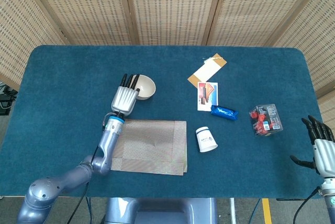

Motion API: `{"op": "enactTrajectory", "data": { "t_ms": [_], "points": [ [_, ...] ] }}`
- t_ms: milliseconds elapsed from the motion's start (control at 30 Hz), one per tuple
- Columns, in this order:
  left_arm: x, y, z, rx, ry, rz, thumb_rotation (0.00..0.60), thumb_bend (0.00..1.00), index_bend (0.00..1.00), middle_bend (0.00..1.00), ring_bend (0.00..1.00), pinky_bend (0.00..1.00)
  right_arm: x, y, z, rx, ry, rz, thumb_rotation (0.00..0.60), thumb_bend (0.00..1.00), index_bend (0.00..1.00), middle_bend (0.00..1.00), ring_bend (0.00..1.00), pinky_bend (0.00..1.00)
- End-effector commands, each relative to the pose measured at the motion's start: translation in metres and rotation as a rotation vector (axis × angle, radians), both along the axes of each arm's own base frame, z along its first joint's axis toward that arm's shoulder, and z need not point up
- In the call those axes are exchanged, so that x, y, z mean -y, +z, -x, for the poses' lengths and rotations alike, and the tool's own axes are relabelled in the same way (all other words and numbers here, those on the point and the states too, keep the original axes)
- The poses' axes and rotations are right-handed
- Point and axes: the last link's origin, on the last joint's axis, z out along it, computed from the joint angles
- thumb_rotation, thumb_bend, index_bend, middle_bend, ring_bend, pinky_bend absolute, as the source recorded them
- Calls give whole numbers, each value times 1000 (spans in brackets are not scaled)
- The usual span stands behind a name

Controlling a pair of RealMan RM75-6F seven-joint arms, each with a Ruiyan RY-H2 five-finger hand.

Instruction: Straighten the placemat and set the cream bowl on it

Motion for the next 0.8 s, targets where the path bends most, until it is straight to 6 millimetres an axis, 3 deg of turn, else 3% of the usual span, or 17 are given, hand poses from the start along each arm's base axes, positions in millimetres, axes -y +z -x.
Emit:
{"op": "enactTrajectory", "data": {
  "t_ms": [33,167,333,467,533,800],
  "points": [
    [2,21,15,-28,-22,-50,600,661,667,0,0,0,-2,0,-3,0,13,-2,600,19,92,0,0,0],
    [8,44,36,-14,-8,-84,600,661,665,0,0,0,-6,-2,-8,-1,32,-11,600,19,92,0,0,0],
    [31,72,77,-28,34,-111,600,661,653,0,0,0,-9,-8,-12,-1,41,-36,600,19,92,0,0,0],
    [55,91,113,-37,83,-114,600,660,645,0,0,0,-14,-13,-17,-5,59,-57,600,19,92,0,0,0],
    [78,107,143,-34,121,-129,600,660,645,0,0,0,-17,-20,-22,-7,81,-91,600,19,92,0,0,0],
    [106,131,175,-29,118,-129,600,659,641,0,0,0,-18,-29,-23,-28,78,-115,600,18,92,0,0,0]
  ]
}}
